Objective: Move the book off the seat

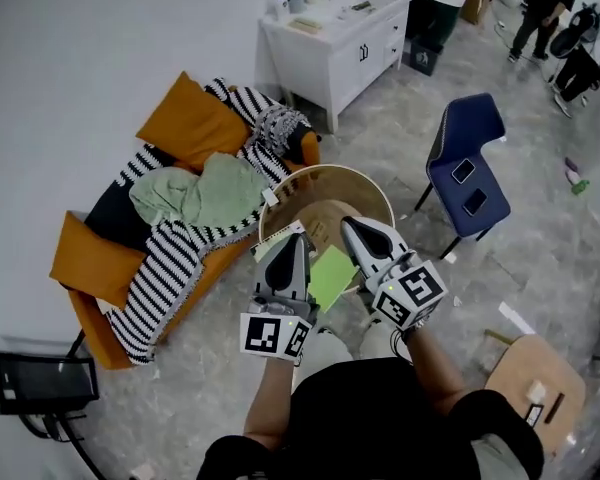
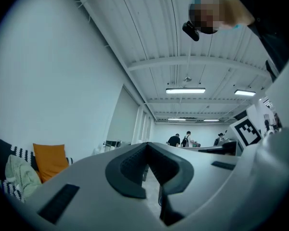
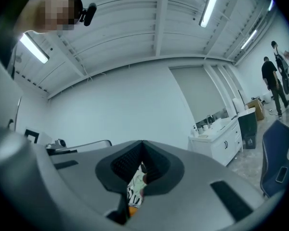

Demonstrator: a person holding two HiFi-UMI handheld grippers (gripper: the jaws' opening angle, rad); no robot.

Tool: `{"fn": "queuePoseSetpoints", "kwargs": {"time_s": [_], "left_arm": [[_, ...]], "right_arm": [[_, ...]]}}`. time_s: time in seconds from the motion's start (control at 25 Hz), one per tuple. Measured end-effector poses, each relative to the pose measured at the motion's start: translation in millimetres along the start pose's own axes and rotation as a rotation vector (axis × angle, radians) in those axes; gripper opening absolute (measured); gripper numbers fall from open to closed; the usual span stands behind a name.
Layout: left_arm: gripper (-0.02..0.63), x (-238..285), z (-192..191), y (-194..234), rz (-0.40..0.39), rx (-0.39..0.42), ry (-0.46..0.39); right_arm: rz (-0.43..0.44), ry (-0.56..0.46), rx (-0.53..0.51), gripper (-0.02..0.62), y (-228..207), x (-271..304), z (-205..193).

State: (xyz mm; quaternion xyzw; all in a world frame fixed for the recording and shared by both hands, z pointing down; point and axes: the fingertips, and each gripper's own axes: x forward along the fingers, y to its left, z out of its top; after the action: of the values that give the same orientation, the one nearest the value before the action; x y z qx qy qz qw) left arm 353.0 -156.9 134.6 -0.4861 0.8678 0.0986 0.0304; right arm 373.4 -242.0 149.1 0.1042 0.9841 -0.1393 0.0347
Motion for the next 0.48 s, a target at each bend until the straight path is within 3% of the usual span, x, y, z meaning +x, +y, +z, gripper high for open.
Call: {"fn": "queuePoseSetpoints", "kwargs": {"time_s": [0.48], "left_arm": [[0.009, -1.4, 75.6, -35.7, 0.0, 0.042, -0.055]], "right_arm": [[0.065, -0.082, -0.033, 0.015, 45.2, -11.0, 81.3]]}}
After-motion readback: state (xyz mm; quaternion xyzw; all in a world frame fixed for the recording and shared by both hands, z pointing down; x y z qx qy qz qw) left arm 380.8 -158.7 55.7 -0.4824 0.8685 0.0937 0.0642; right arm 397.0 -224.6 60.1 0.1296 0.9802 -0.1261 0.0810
